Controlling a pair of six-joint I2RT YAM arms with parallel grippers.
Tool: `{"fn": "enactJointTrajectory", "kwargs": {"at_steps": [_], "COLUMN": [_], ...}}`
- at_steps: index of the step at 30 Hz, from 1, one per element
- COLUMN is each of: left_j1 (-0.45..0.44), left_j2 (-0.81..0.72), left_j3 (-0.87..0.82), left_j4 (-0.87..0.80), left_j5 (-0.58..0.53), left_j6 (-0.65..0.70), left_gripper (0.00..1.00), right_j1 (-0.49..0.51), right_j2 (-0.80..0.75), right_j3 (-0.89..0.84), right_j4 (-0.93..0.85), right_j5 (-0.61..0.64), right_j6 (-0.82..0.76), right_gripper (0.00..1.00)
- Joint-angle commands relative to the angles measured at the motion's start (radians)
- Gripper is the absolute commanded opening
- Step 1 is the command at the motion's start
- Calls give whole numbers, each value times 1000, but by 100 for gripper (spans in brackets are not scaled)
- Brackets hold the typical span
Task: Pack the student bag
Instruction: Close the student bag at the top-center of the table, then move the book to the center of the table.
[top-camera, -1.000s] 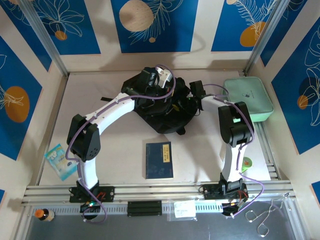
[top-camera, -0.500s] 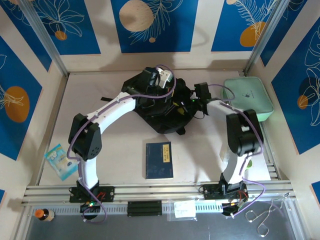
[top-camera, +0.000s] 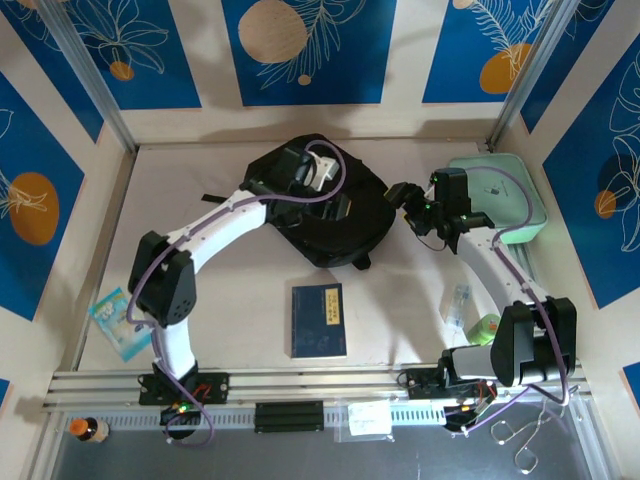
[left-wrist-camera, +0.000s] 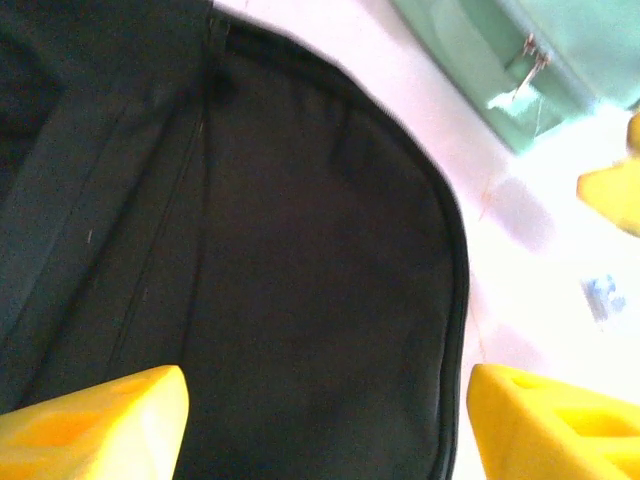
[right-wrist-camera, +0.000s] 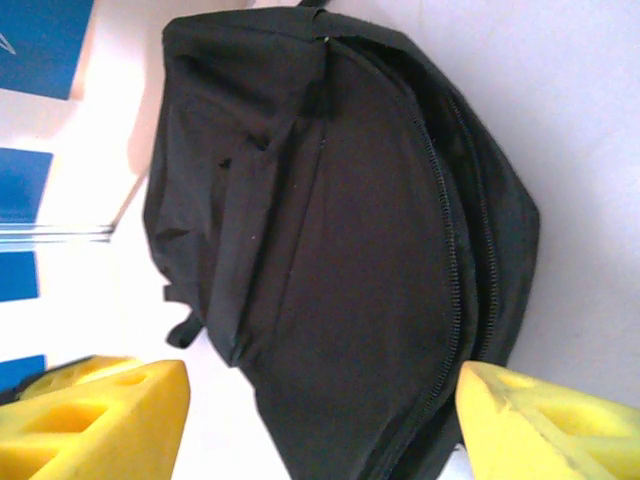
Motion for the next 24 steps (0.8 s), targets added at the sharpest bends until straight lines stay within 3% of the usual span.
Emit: {"fn": "enactJointTrajectory", "kwargs": {"at_steps": [1, 5, 9, 13, 24], "left_j1": [-4, -34, -79, -89, -117], "left_j2": [-108, -173, -217, -263, -204], "left_j3": [-95, -240, -365, -492, -537], "left_j4": [-80, -75, -116, -120, -213], "left_j5": [-32, -19, -194, -244, -271], "left_j6": [-88, -126, -93, -96, -80], "left_gripper": [75, 77, 86, 100, 99], "right_j1": [8, 29, 45, 68, 67], "right_j2": [13, 69, 129, 149, 168], "right_j3": [60, 113, 182, 207, 212], "right_j4": [-68, -68, -69, -66, -86], "right_j5": [51, 54, 48, 76, 76], "right_j6": [-90, -113, -136, -162, -163], "right_gripper": [72, 75, 79, 85, 86]}}
